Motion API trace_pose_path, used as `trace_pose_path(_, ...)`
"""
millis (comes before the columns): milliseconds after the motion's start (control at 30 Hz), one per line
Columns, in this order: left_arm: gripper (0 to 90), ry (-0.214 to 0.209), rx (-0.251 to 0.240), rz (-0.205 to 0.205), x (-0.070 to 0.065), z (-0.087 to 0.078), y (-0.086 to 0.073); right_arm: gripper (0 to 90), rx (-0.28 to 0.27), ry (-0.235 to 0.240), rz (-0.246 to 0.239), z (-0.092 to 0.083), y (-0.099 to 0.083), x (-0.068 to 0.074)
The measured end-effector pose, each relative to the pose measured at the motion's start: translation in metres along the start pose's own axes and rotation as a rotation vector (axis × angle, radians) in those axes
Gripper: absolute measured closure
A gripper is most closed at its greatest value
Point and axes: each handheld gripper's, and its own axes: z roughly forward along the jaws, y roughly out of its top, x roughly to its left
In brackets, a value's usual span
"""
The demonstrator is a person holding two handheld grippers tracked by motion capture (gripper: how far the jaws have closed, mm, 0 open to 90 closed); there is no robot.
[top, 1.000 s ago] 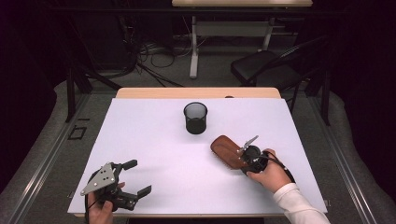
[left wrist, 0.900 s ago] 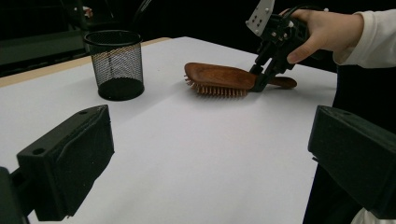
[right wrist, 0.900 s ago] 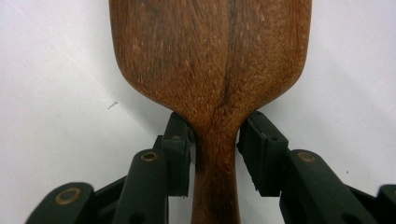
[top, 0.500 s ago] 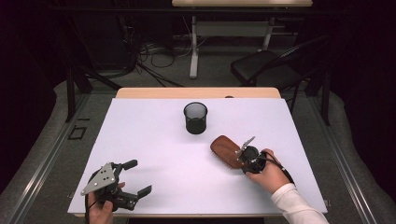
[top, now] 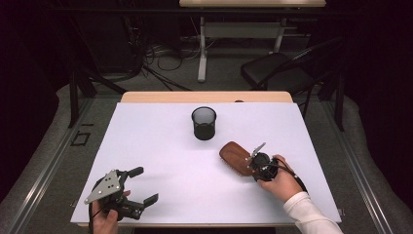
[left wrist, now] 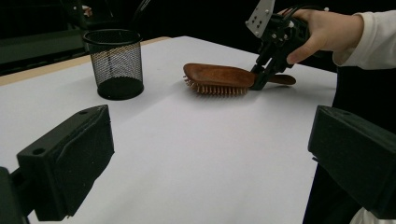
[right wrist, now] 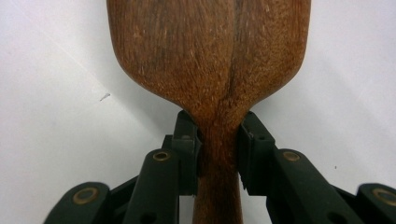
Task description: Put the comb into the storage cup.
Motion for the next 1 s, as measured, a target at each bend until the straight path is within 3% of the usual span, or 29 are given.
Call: trace_pose_path(1000, 0.3, 0.003, 0.002, 0.002, 0.0, -0.0005, 0.0001, 73.0, -0.057, -0.061, -0.034, -0.0013, -0.0069, 0.0056)
